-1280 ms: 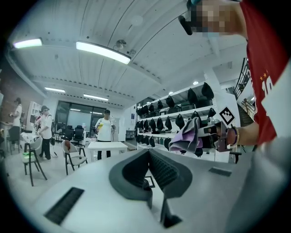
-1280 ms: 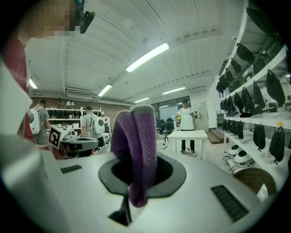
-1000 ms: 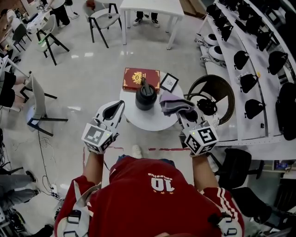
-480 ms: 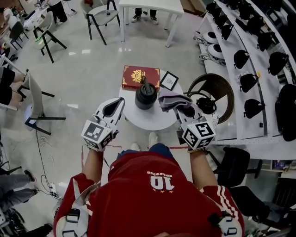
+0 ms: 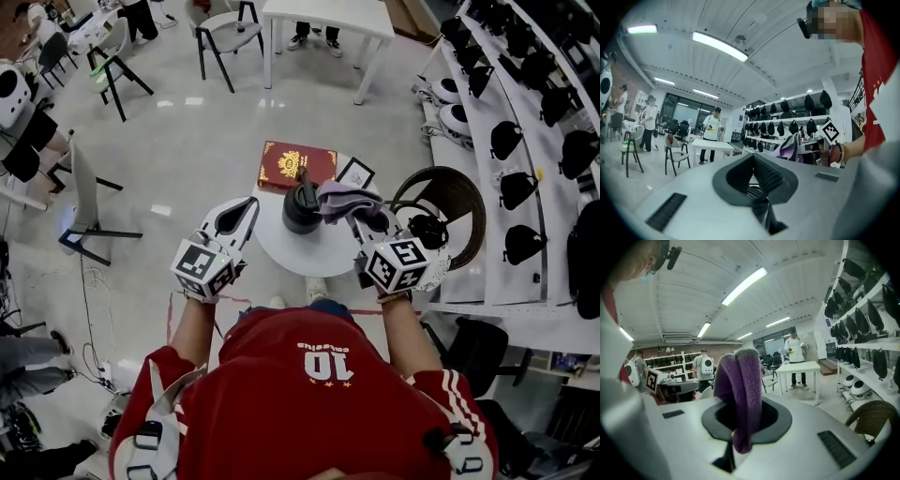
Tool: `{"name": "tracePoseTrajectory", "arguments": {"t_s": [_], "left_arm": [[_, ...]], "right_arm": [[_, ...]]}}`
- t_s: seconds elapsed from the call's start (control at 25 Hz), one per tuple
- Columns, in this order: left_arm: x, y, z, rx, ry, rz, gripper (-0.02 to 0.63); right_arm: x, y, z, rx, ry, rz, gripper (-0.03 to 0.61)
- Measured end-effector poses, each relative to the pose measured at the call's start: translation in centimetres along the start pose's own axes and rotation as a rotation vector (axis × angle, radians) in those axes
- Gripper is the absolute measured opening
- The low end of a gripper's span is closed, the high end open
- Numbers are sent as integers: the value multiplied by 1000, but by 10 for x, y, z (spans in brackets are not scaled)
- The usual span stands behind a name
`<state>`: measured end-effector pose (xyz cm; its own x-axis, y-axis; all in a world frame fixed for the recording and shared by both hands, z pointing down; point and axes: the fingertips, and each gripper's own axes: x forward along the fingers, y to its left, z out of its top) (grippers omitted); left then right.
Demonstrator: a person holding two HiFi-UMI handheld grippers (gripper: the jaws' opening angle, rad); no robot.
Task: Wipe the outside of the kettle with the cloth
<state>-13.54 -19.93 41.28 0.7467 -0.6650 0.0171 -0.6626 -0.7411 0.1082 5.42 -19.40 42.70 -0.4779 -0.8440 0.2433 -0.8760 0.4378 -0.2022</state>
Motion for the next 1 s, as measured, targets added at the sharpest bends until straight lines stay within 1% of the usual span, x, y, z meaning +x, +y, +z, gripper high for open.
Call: {"name": "tracePoseTrajectory", "arguments": {"t_s": [0.16, 0.36, 0.48, 0.64, 1.0], "left_arm": [[15, 9, 3, -2, 6, 30, 6], [27, 11, -5, -3, 36, 57, 6], [29, 13, -7, 4, 45, 80, 6], [26, 22, -8, 0, 50, 113, 6], [7, 24, -18, 17, 79, 167, 6]], "right_arm": [[24, -20, -6, 15, 18, 9, 48], [51, -50, -31, 69, 47, -1, 48], [67, -61, -44, 91, 59, -5, 48], [84, -66, -56, 118, 66, -19, 47], [108, -66, -98, 155, 145, -13, 48]]}}
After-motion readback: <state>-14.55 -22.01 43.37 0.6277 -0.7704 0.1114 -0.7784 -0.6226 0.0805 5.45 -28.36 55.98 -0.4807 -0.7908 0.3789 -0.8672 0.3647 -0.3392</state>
